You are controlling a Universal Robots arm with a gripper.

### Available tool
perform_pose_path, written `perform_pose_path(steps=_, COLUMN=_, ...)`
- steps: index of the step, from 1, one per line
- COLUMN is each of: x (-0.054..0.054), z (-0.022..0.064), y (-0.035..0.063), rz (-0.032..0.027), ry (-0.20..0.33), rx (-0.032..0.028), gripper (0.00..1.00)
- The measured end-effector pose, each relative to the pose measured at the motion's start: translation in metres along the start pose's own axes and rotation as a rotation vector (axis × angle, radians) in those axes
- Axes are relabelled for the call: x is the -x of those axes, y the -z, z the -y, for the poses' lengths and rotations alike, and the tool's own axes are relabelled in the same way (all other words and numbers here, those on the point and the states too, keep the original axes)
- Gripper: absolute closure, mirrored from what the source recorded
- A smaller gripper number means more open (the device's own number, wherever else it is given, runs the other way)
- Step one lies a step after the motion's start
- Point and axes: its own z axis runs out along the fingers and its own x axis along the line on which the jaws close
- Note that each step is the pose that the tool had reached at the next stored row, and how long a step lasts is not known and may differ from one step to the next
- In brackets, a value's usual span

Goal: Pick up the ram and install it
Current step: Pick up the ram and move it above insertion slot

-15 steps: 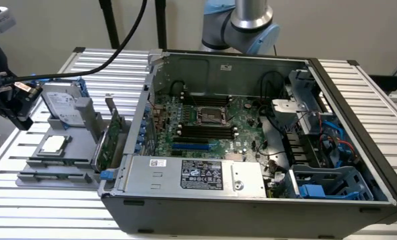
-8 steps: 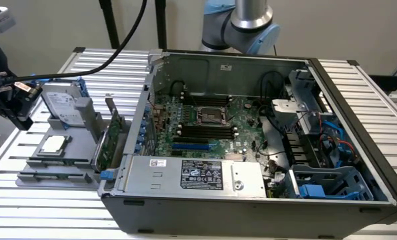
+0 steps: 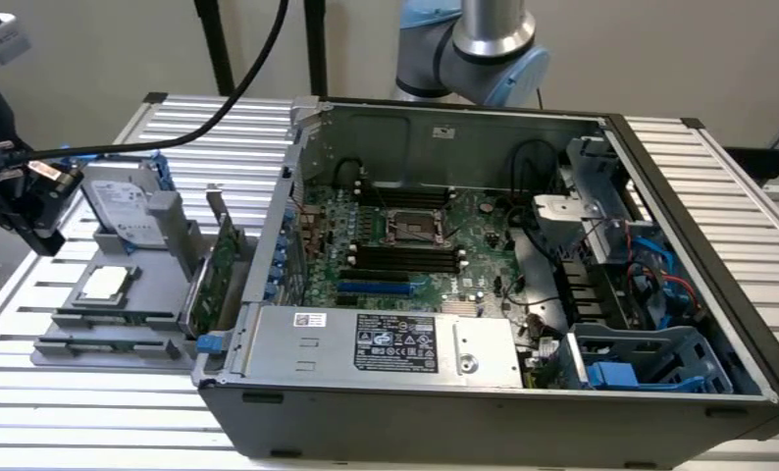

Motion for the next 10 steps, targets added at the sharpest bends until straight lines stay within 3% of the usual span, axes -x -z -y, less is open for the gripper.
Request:
perform_pose_path(steps=3, x=0.0001, z=0.0, y=-0.0005, rz=-0.0007, ry=0.017, rx=-0.0009, gripper=1.0)
perform_pose_path(steps=10, x=0.0, z=0.0002, y=-0.0044, rz=-0.0058, ry=0.145, rx=-0.0008, gripper=1.0)
